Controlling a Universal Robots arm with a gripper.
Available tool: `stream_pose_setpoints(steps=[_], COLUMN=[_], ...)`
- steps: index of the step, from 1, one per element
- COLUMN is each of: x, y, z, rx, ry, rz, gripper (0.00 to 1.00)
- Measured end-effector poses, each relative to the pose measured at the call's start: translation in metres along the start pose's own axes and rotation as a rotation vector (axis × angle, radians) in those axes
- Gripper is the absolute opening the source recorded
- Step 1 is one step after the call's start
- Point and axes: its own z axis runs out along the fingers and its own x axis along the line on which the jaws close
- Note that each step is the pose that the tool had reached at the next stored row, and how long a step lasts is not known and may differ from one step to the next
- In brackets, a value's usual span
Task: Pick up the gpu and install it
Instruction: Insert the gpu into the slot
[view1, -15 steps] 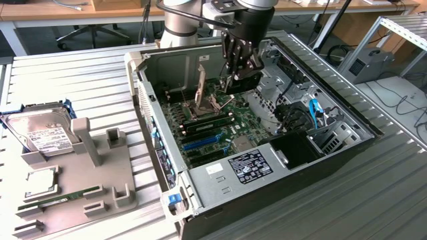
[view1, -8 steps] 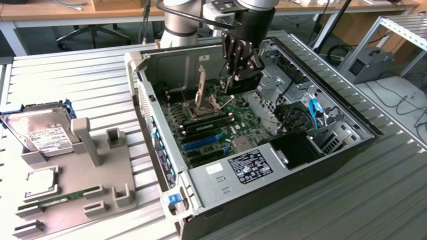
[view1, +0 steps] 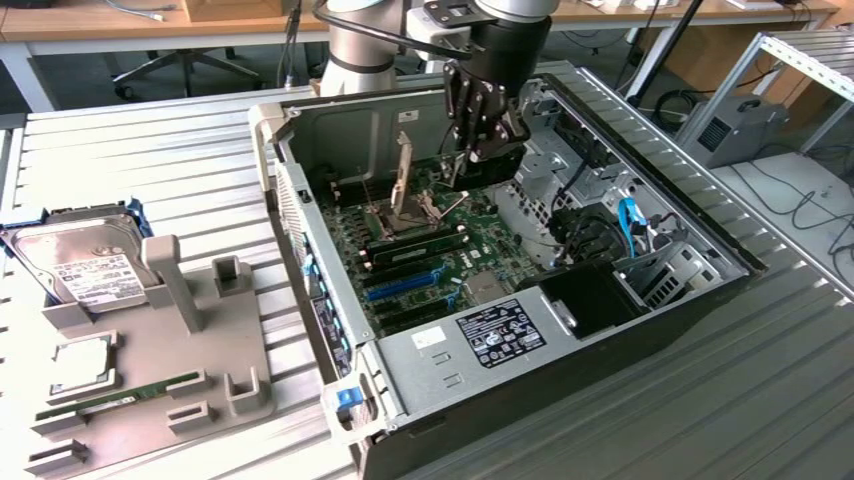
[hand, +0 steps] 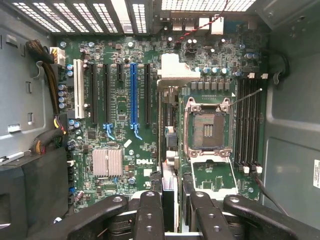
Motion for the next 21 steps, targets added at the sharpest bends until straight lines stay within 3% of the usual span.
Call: stream_pose_setpoints(steps=[21], x=[0.0053], y=[0.0000], z=[0.0007], rx=[0.0000], ry=[0.0000], rz=[0.000], gripper=[0.26])
